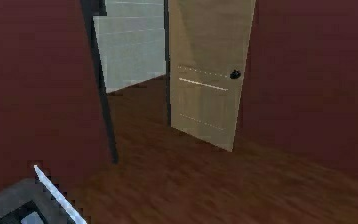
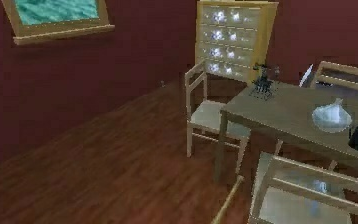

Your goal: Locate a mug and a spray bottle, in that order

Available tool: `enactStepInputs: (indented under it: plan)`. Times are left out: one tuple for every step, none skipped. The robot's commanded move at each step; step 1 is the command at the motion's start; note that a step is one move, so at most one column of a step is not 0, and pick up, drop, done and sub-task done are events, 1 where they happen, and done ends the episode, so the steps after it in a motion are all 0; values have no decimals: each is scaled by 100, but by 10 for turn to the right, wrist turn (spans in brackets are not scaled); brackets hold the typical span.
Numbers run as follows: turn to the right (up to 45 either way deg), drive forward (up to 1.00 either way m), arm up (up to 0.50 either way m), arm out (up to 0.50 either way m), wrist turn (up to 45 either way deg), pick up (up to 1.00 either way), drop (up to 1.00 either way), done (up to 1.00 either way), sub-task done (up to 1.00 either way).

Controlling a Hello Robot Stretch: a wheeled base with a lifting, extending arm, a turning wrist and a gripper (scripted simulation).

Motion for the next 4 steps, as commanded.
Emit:
enactStepInputs:
  plan:
    - [0,50,0,0,0,0,0,0,0]
    - [-210,0,0,0,0,0,0,0,0]
    - [0,10,0,0,0,0,0,0,0]
    - [120,0,0,0,0,0,0,0,0]
